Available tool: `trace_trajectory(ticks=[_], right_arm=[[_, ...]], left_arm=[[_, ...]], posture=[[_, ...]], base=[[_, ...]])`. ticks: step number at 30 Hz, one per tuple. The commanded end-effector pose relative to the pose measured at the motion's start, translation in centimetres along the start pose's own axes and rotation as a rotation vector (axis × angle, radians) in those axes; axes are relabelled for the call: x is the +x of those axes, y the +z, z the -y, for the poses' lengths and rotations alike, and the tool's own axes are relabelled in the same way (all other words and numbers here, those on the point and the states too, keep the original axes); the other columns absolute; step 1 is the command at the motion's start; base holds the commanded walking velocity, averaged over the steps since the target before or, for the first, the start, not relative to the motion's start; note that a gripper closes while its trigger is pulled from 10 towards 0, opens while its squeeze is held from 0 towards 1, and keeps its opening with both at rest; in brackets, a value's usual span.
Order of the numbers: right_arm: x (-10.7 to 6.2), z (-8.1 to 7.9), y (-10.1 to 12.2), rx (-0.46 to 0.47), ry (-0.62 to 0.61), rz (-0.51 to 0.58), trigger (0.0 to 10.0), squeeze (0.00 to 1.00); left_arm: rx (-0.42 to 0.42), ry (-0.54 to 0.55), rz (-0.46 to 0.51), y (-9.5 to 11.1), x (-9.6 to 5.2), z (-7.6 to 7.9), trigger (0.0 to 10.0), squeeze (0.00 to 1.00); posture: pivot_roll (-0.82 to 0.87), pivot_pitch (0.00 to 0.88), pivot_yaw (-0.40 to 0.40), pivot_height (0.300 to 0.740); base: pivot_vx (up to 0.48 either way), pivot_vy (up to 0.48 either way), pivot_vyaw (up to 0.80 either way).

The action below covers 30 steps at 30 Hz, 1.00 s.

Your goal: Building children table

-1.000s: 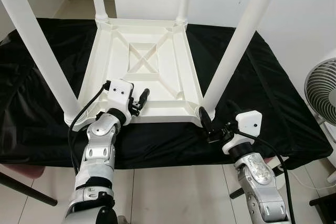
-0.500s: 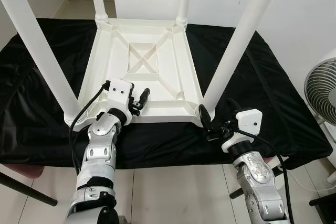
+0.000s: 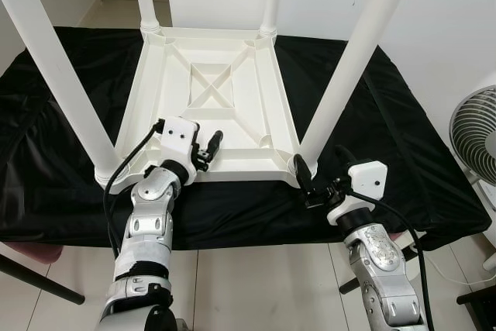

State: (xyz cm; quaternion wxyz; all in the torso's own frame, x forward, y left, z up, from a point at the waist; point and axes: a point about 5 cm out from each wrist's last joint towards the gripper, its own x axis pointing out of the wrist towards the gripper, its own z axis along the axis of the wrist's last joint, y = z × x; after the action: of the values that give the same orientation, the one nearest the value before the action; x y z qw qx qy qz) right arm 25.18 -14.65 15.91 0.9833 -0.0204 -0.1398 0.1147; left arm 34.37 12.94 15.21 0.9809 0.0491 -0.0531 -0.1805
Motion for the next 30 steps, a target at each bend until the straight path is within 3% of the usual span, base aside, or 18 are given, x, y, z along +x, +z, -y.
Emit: trace_trajectory(ticks=[1, 30], right_arm=[[-0.12, 0.24, -0.25, -0.004, -0.008, -0.007, 10.0, 0.00], [-0.01, 0.10, -0.22, -0.002, -0.013, -0.004, 10.0, 0.00]], left_arm=[[-0.012, 0.327, -0.002, 0.06, -0.29, -1.61, 10.0, 0.00], [-0.036, 0.414, -0.040, -0.43, -0.64, -1.96, 10.0, 0.00]], posture=[[0.05, 0.066, -0.015, 0.740], [0.05, 0.066, -0.011, 0.740]], base=[[0.000, 0.000, 0.00], [0.000, 0.000, 0.00]])
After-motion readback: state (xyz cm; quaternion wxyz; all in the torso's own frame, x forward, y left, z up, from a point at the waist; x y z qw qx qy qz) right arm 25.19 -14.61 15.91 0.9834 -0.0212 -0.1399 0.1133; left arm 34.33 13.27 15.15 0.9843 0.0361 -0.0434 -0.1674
